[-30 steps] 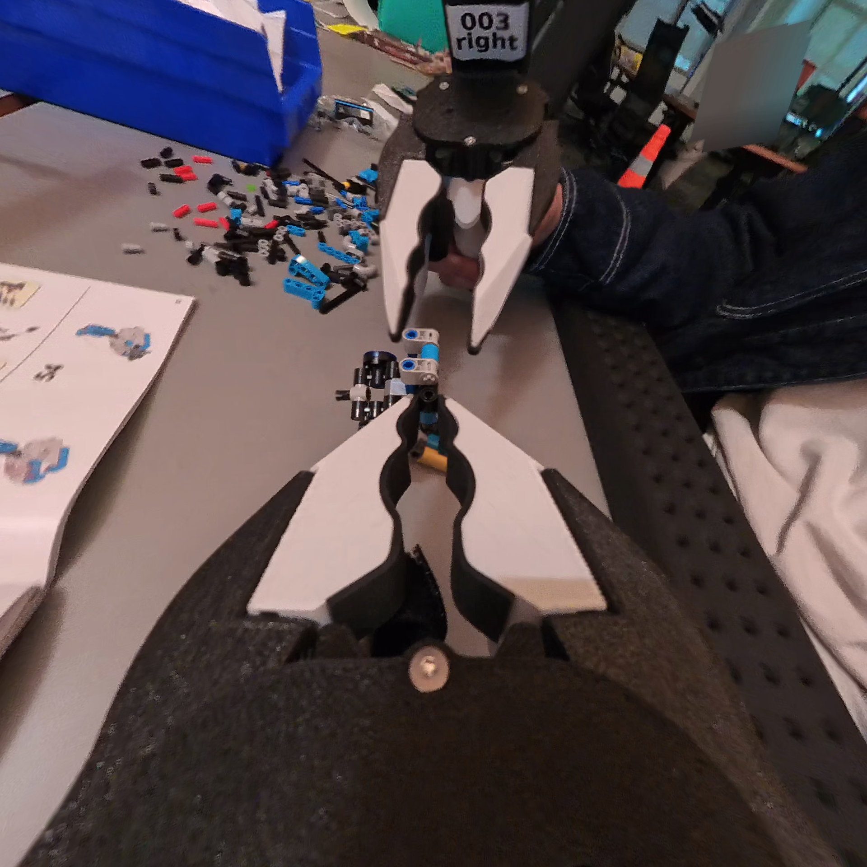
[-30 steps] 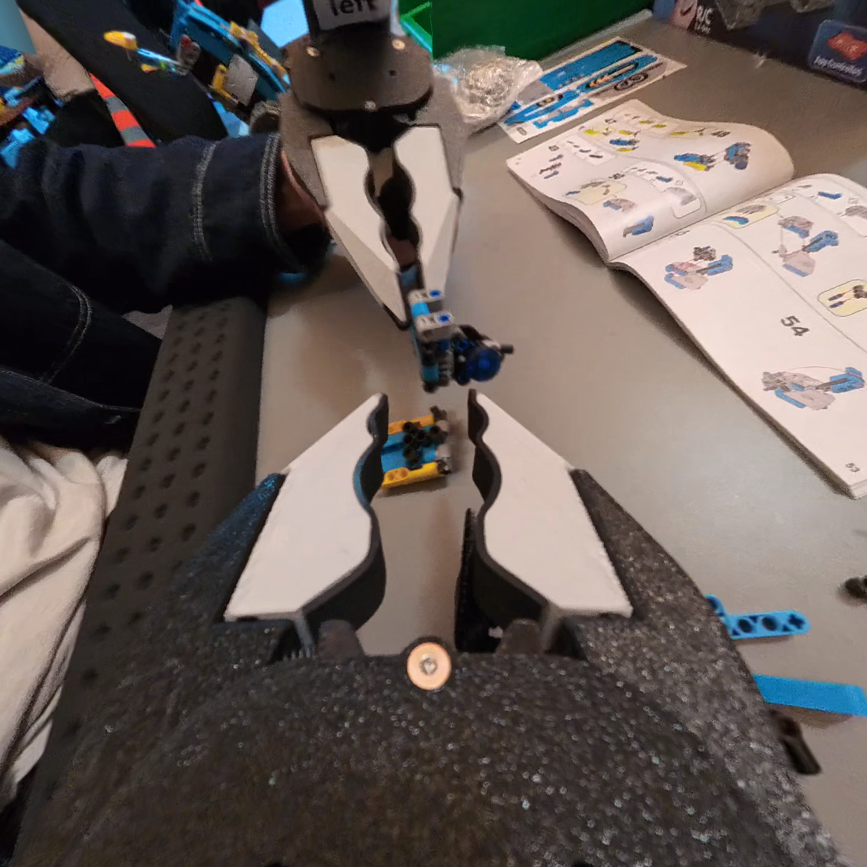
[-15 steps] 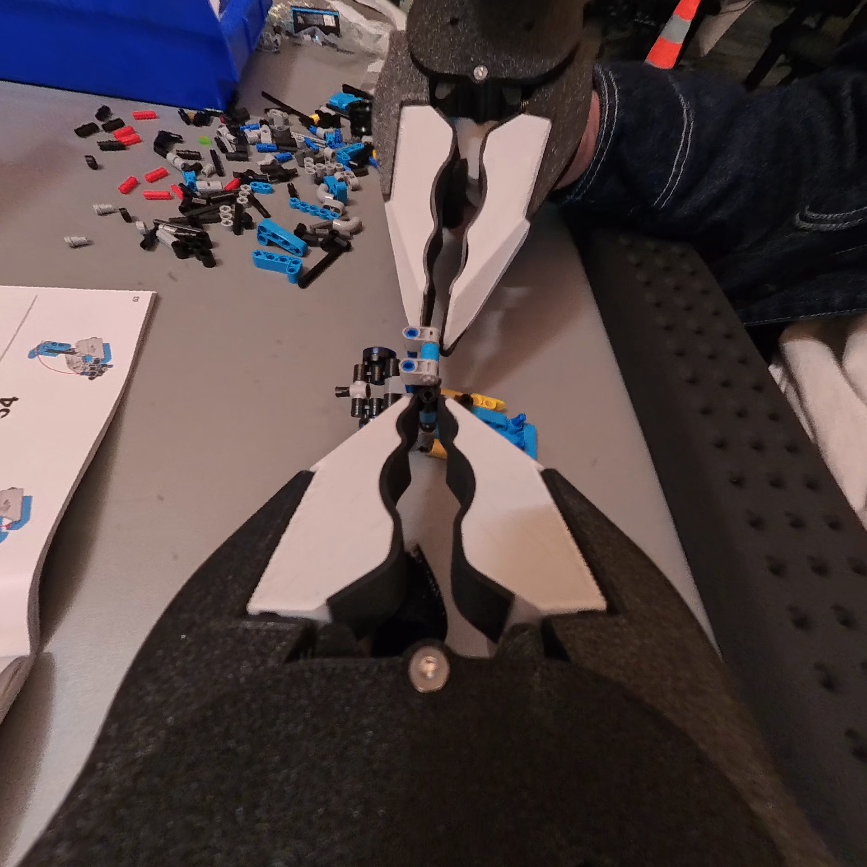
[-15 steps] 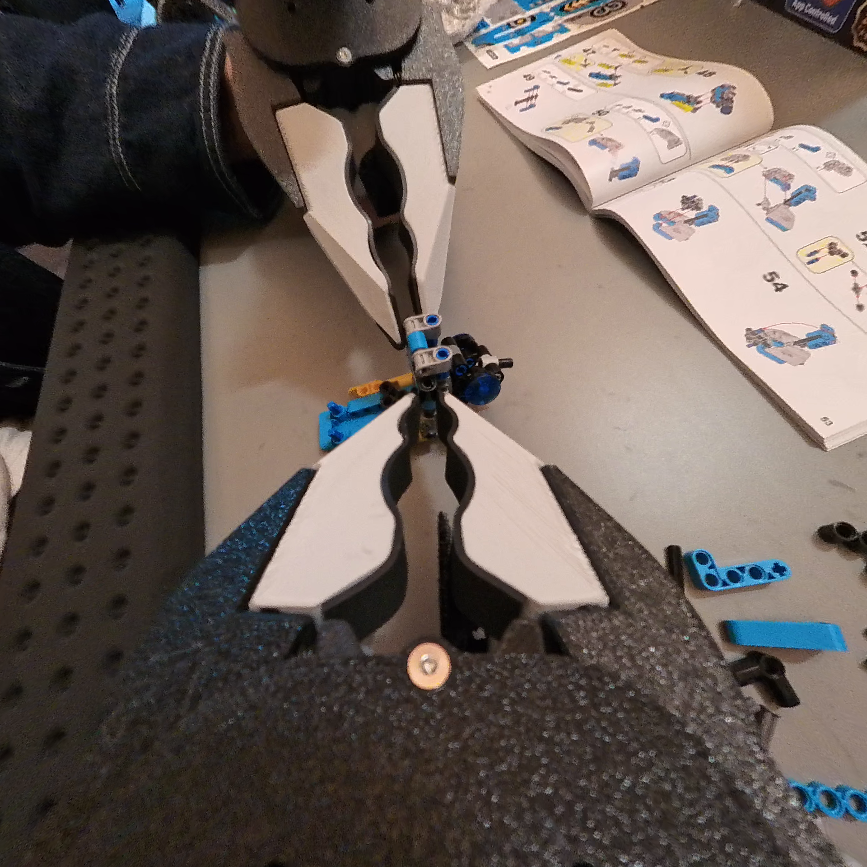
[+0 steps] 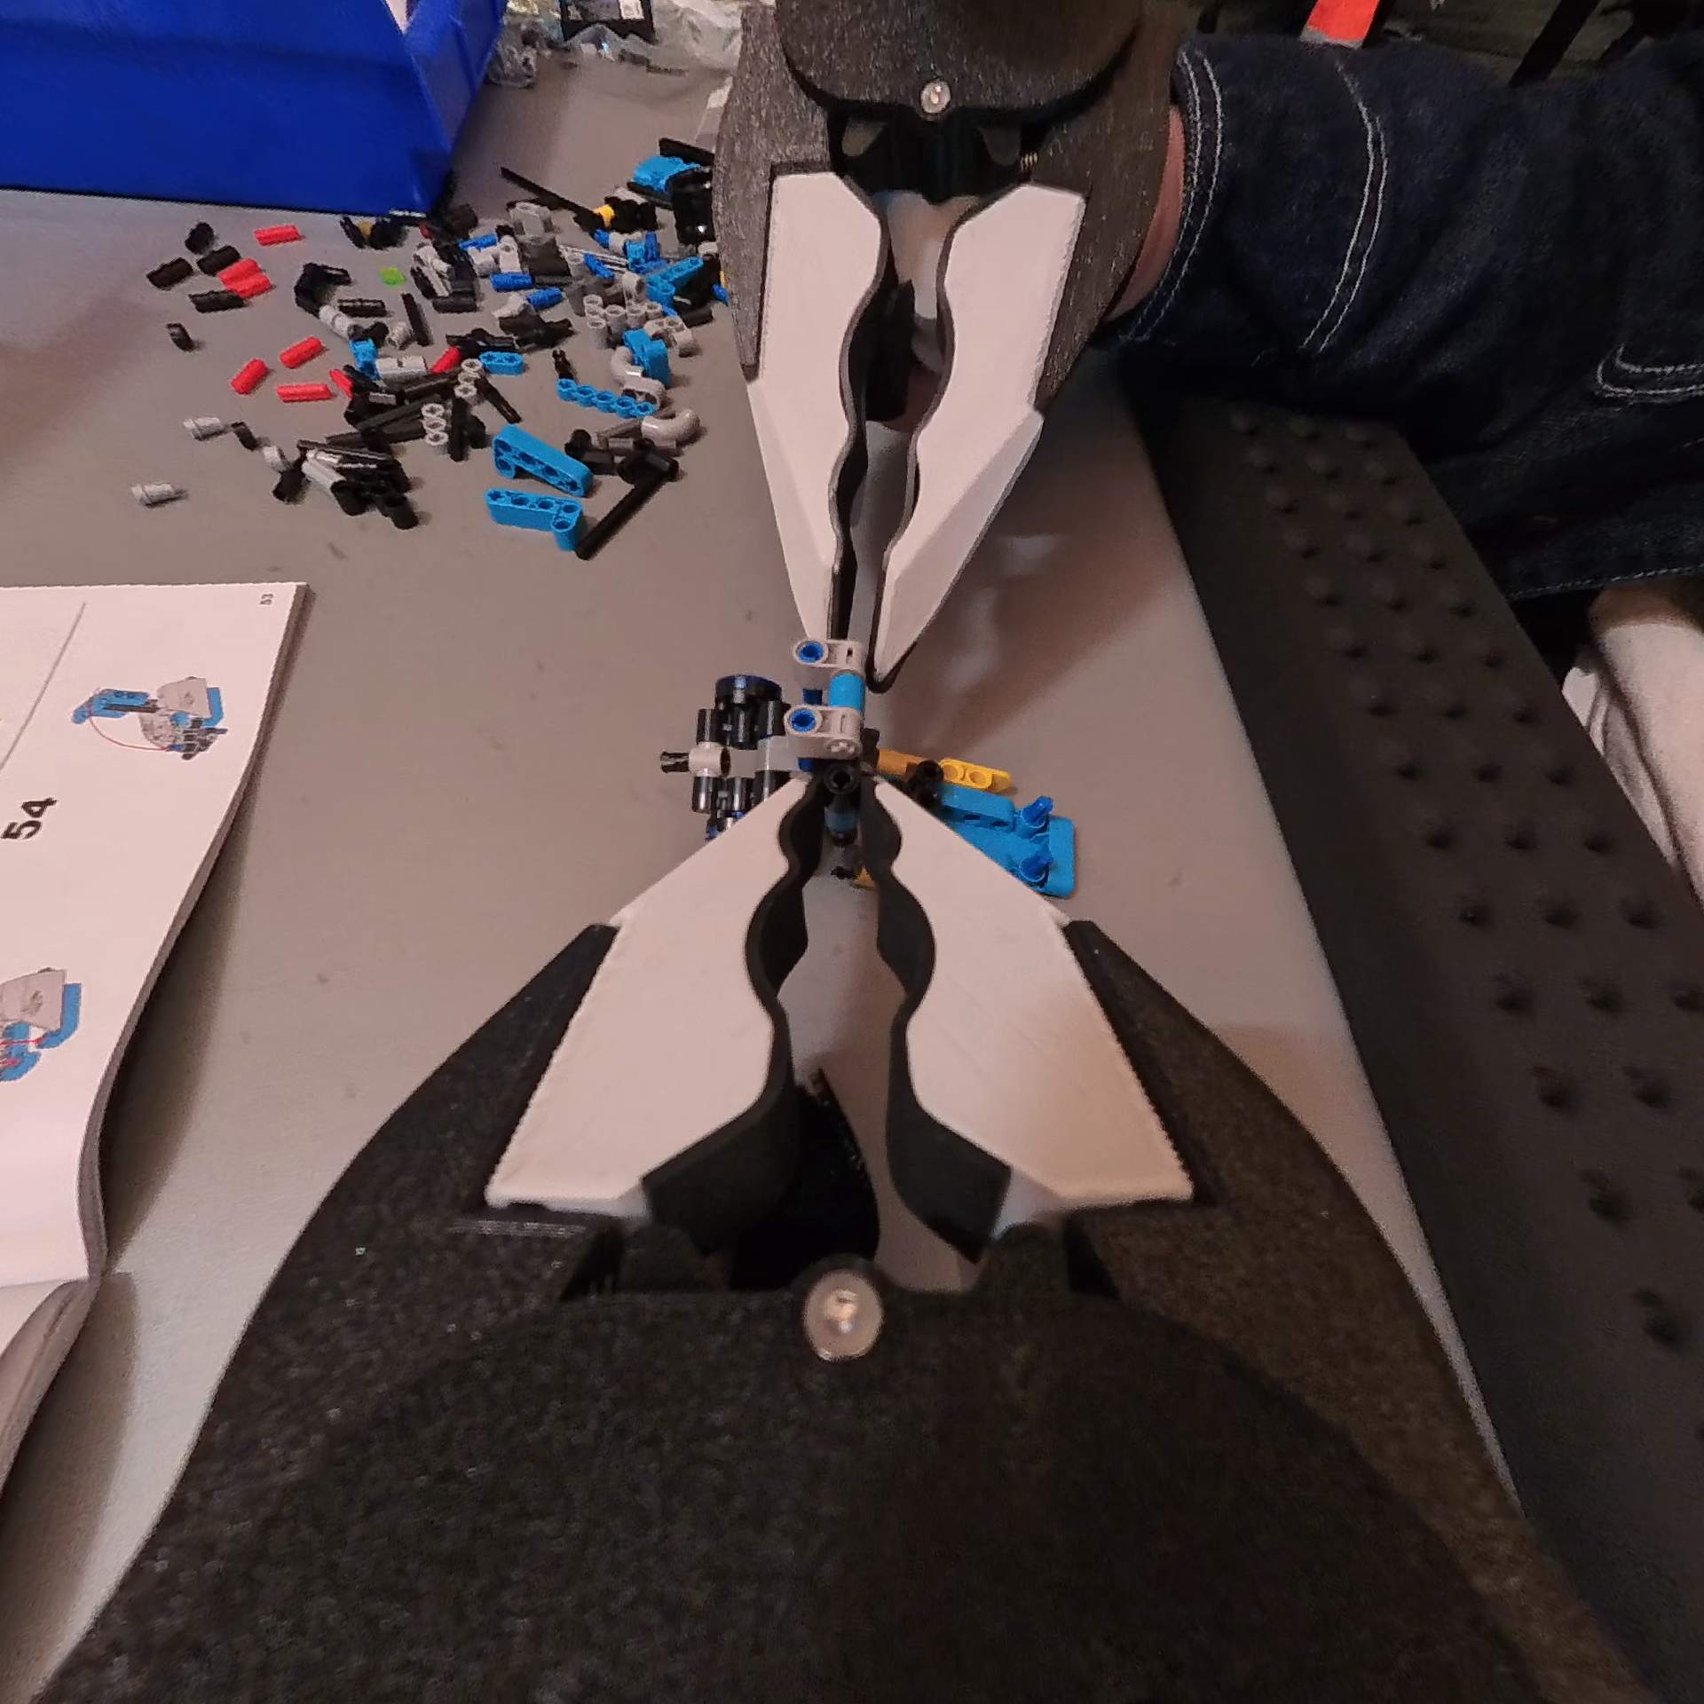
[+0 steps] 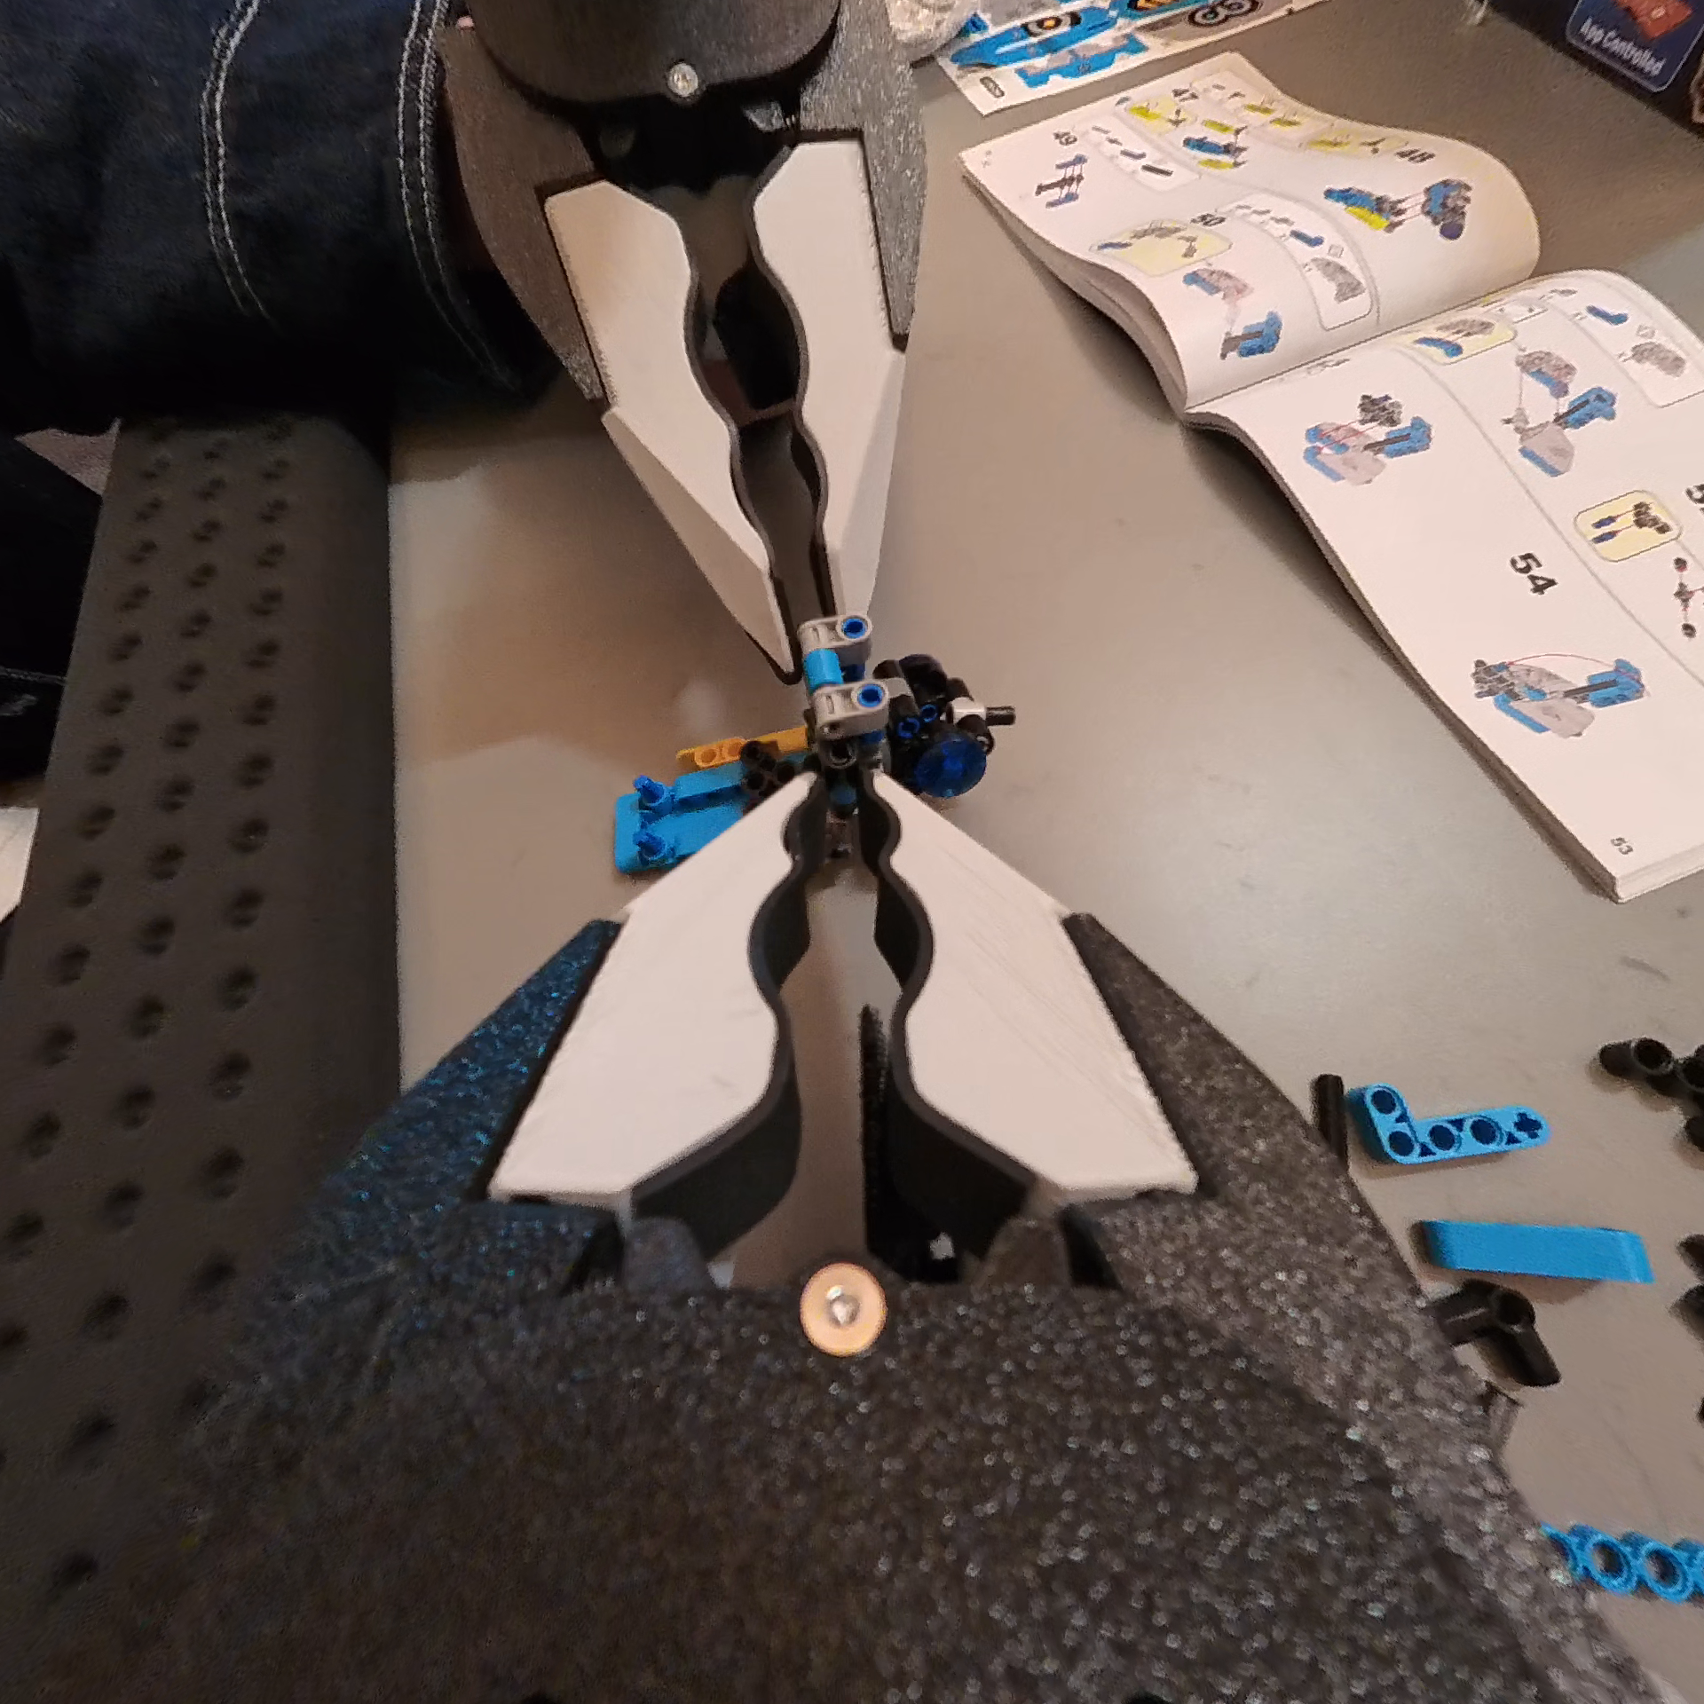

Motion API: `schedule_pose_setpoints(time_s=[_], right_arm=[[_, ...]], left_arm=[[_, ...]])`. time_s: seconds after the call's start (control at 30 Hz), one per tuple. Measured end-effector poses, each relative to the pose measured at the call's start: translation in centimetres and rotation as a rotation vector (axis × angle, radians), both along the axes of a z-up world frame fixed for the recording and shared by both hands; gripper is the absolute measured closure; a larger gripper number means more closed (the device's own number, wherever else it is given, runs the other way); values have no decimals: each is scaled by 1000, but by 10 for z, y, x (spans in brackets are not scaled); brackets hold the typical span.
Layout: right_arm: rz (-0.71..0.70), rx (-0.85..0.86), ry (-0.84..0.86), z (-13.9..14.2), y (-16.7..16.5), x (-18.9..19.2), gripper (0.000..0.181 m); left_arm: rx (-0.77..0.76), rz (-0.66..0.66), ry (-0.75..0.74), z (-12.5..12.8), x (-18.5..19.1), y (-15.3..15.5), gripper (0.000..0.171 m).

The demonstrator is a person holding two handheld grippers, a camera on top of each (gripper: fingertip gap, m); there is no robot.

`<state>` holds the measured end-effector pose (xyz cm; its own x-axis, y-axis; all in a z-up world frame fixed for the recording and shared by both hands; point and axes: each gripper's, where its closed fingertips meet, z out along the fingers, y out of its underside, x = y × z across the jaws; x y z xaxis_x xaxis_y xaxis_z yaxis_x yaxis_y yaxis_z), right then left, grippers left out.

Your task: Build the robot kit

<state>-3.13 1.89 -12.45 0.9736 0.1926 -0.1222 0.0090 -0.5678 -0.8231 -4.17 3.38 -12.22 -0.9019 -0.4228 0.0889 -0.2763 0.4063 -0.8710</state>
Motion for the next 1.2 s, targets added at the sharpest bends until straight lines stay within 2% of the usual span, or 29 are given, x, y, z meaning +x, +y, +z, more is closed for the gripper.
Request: schedule_pose_setpoints(time_s=[0.5, 0.63, 1.2], right_arm=[[38, -17, 18, -5, -5, -5, 176], [49, -50, -5, -14, -8, -4, 165], [39, -74, -122, -24, -1, -6, 173]], left_arm=[[21, -19, -1, -4, -4, -2, 164], [21, -17, 7, -4, -4, -1, 164], [46, -15, -13, -7, -5, -2, 164]])
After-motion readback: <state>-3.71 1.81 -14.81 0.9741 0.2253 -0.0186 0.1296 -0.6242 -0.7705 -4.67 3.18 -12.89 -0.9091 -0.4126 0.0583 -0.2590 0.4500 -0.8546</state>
